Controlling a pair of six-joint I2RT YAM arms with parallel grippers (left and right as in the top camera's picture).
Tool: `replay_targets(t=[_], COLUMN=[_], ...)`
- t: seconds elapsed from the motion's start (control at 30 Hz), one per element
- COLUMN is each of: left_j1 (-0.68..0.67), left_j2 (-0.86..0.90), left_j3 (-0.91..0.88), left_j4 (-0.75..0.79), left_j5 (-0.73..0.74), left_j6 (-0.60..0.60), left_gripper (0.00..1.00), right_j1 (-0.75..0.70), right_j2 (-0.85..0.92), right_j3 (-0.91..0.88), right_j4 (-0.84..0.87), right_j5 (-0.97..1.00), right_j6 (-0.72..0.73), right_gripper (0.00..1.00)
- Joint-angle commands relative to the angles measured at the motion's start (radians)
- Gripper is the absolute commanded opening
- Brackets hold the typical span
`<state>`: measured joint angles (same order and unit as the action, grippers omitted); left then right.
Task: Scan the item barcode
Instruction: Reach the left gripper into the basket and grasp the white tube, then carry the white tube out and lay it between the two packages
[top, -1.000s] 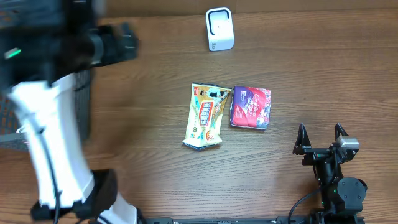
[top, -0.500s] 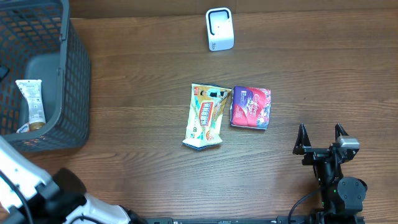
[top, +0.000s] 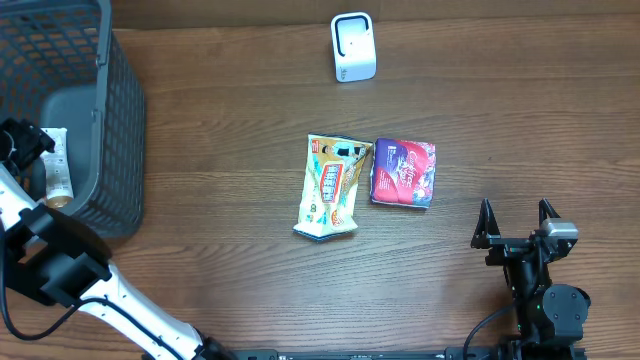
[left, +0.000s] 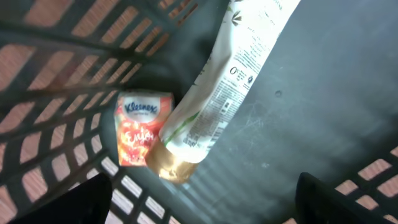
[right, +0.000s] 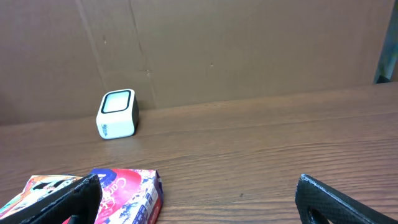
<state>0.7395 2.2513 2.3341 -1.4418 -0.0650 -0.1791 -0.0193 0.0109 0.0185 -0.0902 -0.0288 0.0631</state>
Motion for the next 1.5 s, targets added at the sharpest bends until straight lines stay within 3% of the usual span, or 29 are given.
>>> replay_targets(t=[0.0,0.6,0.8,0.97,1.1,1.17,1.23,1.37,1.47], left_j1=[-0.016,-0.114,-0.098,-0.097,-0.097,-0.097,-0.097,-0.097,-0.104], left_j2=[0.031,0.111,0.118,0.118,0.118,0.118,0.118,0.118,0.108], left_j3=[-0.003,-0.018,-0.1,-0.192,-0.249,-0.287,-0.304,-0.302,-0.281], left_j4=[0.011,0.062,0.101,0.189,0.238,0.264,0.272,0.26,0.229], left_j5=[-0.016,-0.247,-0.253,-0.253,-0.244,-0.217,-0.203,-0.204,-0.184], left_j6=[0.084,0.09,0.09,0.158,0.157,0.157,0.157,0.157,0.114], left_gripper=[0.86,0.81,0.81,0.81,0.76,0.68,0.53,0.04,0.04], right_j1=[-0.002,-0.002,-0.002,-0.002,-0.002,-0.002,-0.002,-0.002,-0.002], right_j2=[-0.008,-0.008,-0.008,-0.008,-0.008,-0.008,-0.008,-0.008,-0.008], right_j3=[-0.01,-0.01,-0.01,-0.01,-0.01,-0.01,-0.01,-0.01,-0.01], right_j4=[0.006,0.007,0.007,0.007,0.007,0.007,0.006,0.007,0.007], right_j5=[0.002,0.002,0.002,0.002,0.002,0.002,0.002,0.002,0.002], right_j6=[-0.004,-0.004,-0.005,-0.004,-0.004,-0.004,-0.004,-0.004,-0.004], right_gripper=[1.0,1.0,1.0,1.0,1.0,1.0,1.0,1.0,1.0])
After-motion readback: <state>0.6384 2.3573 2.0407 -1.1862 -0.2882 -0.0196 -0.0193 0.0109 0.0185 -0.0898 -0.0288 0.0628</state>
